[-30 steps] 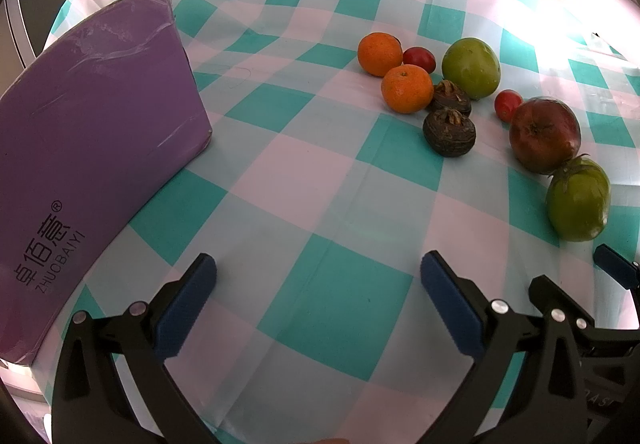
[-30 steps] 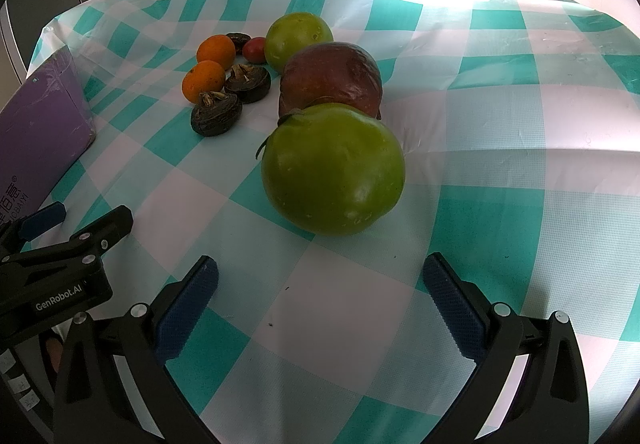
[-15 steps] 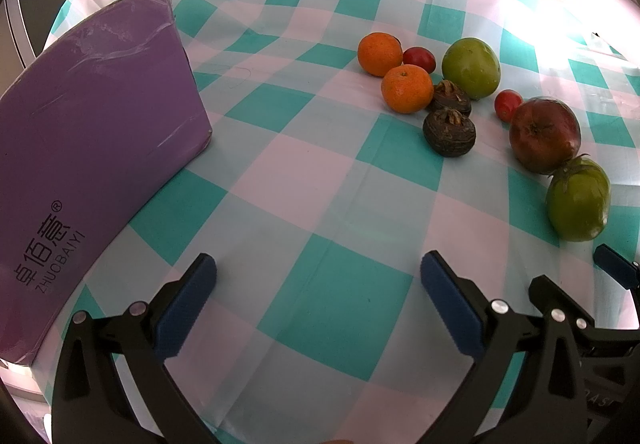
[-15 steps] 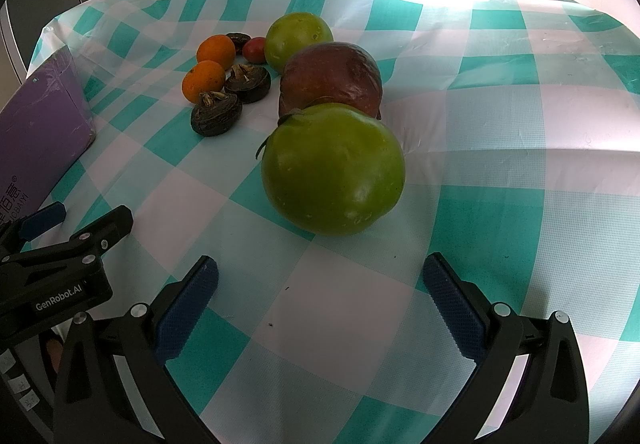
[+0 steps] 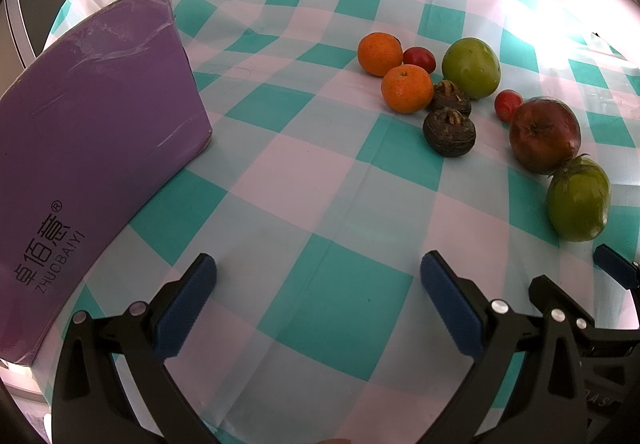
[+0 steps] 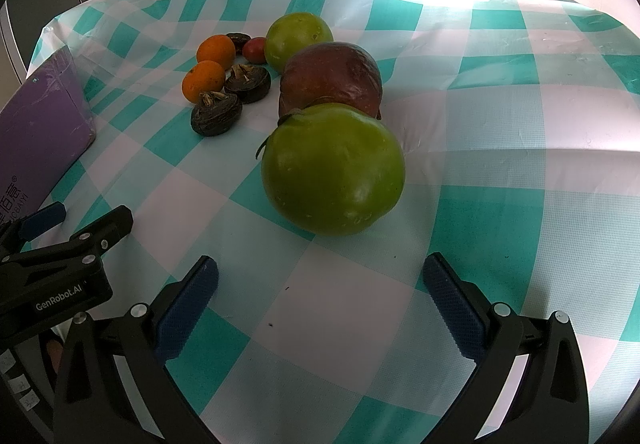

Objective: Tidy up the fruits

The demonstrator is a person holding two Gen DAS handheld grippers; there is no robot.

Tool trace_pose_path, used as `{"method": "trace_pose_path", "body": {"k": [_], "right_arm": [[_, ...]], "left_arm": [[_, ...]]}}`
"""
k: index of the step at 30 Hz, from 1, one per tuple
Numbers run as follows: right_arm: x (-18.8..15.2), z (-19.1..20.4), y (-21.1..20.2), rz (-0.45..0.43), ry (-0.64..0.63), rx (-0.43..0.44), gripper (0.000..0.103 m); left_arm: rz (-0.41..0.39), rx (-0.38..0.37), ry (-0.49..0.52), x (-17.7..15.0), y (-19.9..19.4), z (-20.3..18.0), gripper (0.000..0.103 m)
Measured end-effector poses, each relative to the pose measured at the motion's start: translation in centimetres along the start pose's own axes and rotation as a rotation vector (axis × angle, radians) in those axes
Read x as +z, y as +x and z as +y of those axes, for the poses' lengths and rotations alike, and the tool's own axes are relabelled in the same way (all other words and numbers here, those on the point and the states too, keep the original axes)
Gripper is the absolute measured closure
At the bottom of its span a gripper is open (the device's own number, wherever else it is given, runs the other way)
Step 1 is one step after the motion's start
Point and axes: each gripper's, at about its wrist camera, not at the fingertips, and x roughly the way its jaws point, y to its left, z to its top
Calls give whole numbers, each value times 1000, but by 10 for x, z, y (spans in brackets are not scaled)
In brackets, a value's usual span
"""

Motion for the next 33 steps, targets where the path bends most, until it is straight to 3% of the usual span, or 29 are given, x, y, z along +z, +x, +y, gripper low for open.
{"method": "trace_pose_path", "body": {"k": [14, 21, 23, 28, 33], "right_arm": [[4, 2, 2, 18, -7, 7, 4], [28, 5, 16, 34, -3, -2, 4], [34, 7, 19, 26, -11, -8, 10], [38, -2, 16, 3, 8, 8, 41], [28, -12, 7, 6, 11, 9, 41]], "left_arm": [[1, -2, 1, 4, 3, 1, 1], [51, -69, 98, 28, 17, 0, 1], [66, -95, 135, 40, 25, -3, 1], [88, -184, 220, 62, 38, -23, 5], [89, -234, 219, 83, 49, -49, 11]]}}
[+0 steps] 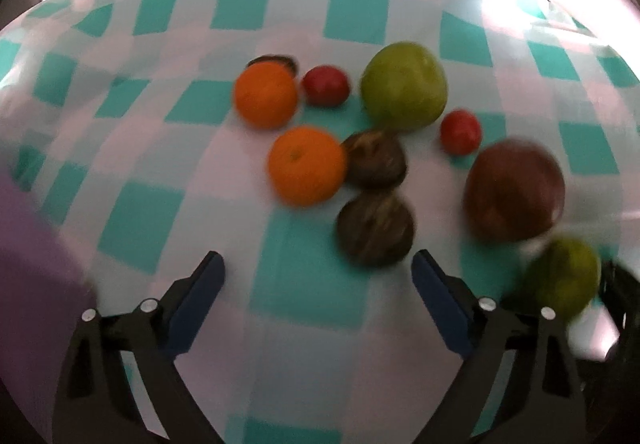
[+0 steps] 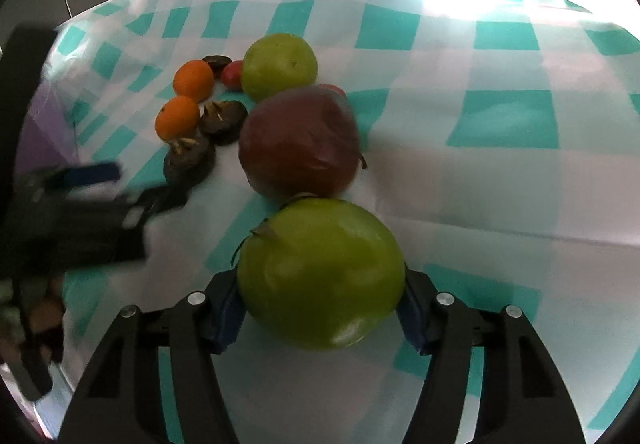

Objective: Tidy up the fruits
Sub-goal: 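Grasp the large green fruit with the right tool while the left tool grasps a dark brown fruit, then carry both fruits to the purple box and open both tools to drop them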

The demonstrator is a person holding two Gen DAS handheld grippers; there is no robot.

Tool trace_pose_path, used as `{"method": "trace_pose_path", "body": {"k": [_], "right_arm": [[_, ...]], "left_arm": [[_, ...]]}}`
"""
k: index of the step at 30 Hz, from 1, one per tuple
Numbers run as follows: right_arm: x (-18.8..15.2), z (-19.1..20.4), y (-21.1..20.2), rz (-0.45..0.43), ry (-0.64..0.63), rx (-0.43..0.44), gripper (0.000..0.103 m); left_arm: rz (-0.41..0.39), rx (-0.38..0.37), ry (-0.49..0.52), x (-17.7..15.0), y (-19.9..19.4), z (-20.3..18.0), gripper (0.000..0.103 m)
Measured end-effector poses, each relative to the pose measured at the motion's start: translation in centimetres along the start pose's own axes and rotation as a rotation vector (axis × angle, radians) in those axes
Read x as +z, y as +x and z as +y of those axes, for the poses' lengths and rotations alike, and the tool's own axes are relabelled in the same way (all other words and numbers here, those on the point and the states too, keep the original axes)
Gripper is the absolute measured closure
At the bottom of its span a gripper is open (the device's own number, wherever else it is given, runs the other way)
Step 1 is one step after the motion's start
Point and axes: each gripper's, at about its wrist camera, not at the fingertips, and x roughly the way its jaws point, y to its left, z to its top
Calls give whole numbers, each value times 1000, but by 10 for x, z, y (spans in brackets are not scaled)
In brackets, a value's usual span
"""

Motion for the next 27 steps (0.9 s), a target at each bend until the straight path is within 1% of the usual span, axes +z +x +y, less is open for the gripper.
{"method": "trace_pose_path", "body": {"k": [2, 3, 4, 5, 6, 7, 8, 9, 10, 13, 16, 19, 21, 22, 23, 24, 25, 27], "right_arm": [[-6, 0, -3, -1, -8, -2, 41], [-9, 0, -5, -1, -7, -1, 41], [-11, 1, -7, -1, -6, -2, 41], [-11, 1, -6, 0, -6, -3, 41], [-12, 2, -7, 1, -5, -5, 41], [-12, 2, -7, 2, -1, -7, 41], [-12, 3, -7, 4, 2, -9, 41], [-12, 3, -7, 4, 5, -12, 41], [-13, 3, -7, 5, 10, -16, 41], [-14, 4, -8, 13, 33, -33, 41], [-17, 10, -10, 34, 54, -52, 41], [-21, 15, -14, 58, 78, -50, 41], [-20, 20, -15, 90, 98, -51, 41], [-17, 24, -14, 109, 98, -50, 41], [-14, 26, -15, 117, 105, -47, 41], [-9, 29, -14, 129, 116, -41, 41], [-4, 33, -15, 143, 121, -38, 41], [11, 42, -23, 149, 123, -41, 41]], "left_arm": [[-7, -7, 15, 11, 7, -10, 15], [-10, -3, 26, 15, 10, -15, 18], [-13, 11, 40, 18, 12, -19, 20], [-15, 43, 52, 21, 15, -23, 29], [-25, 53, 56, 23, 15, -25, 42], [-30, 46, 61, 23, 14, -25, 45], [-30, 50, 70, 22, 12, -26, 59], [-30, 51, 76, 19, 9, -25, 64], [-24, 40, 80, 14, 6, -23, 65], [-7, 40, 70, -4, -6, -17, 65], [9, 34, 55, -30, -25, -8, 65], [30, 20, 49, -61, -50, 2, 65], [45, -2, 44, -68, -62, 11, 65], [65, -34, 41, -72, -67, 14, 65], [79, -48, 41, -70, -69, 20, 65], [86, -54, 47, -76, -74, 23, 65], [85, -57, 58, -75, -78, 26, 65], [67, -70, 68, -68, -98, 25, 65]]}}
